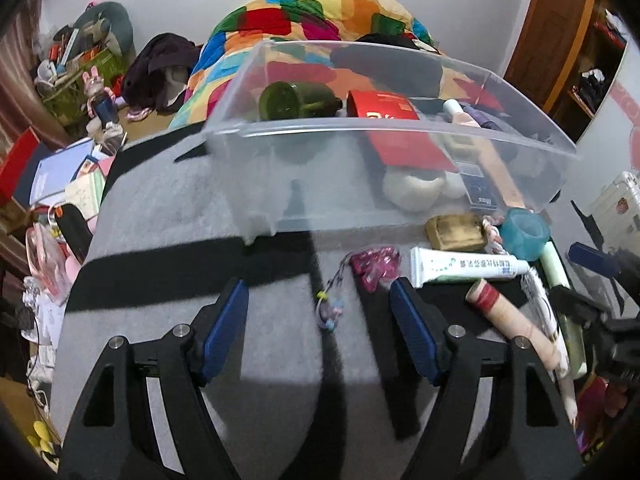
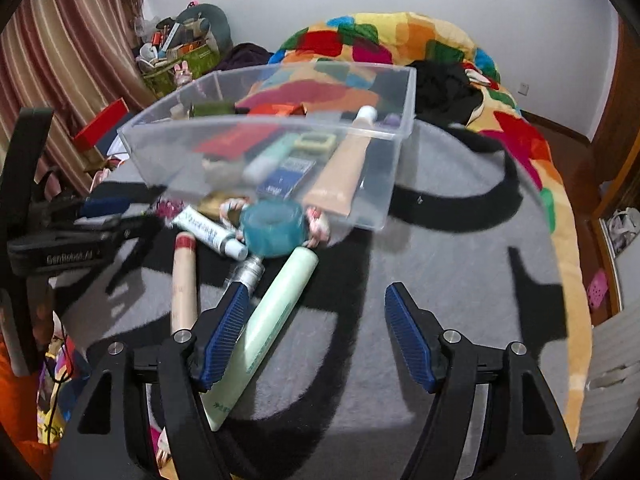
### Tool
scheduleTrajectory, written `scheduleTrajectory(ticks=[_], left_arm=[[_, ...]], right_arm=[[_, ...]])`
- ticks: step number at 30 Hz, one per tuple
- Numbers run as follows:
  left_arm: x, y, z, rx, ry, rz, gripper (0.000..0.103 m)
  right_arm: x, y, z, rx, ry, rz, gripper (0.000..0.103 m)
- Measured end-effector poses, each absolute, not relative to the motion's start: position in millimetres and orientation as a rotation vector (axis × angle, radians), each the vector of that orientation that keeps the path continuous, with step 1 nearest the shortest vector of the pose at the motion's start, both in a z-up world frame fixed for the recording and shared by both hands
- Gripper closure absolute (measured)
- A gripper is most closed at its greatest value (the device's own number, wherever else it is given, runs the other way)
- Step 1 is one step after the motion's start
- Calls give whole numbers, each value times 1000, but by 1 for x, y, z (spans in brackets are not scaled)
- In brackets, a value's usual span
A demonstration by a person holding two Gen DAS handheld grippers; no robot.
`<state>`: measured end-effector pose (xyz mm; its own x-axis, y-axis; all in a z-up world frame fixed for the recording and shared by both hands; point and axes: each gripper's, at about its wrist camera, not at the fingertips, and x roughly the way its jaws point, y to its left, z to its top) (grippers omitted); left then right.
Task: Organize objects
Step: 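Move both open grippers back over the items on the blanket, then grasp the pink keychain with the left gripper while the right grasps the pale green tube, then drop the pink keychain into the clear box with the left while the right drops the green tube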
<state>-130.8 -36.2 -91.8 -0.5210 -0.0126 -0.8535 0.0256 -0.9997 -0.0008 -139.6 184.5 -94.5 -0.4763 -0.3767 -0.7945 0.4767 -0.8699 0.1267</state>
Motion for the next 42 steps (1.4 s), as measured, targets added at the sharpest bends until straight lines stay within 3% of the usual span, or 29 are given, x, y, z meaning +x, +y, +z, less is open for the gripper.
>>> scheduleTrajectory(ticks=[3, 10, 16, 22, 42], left_arm=[[-130, -28, -91, 1494, -4, -2746, 42], [-138, -16, -89, 1497, -54, -2776, 55], [-137, -14, -89, 1481, -29, -2816, 73], [-126, -18, -88, 1435, 34, -2824, 84], [-87, -27, -49, 1280, 188, -2889, 84]], right_arm=[[-137, 185, -96, 1203, 169, -2347, 37], [-130, 186, -96, 1179, 178, -2330, 67], [-127, 194, -94, 1167, 162, -2355, 89], [-126, 207, -93, 1173, 97, -2387, 89], [-128, 213, -56, 1069, 26, -2426, 89]])
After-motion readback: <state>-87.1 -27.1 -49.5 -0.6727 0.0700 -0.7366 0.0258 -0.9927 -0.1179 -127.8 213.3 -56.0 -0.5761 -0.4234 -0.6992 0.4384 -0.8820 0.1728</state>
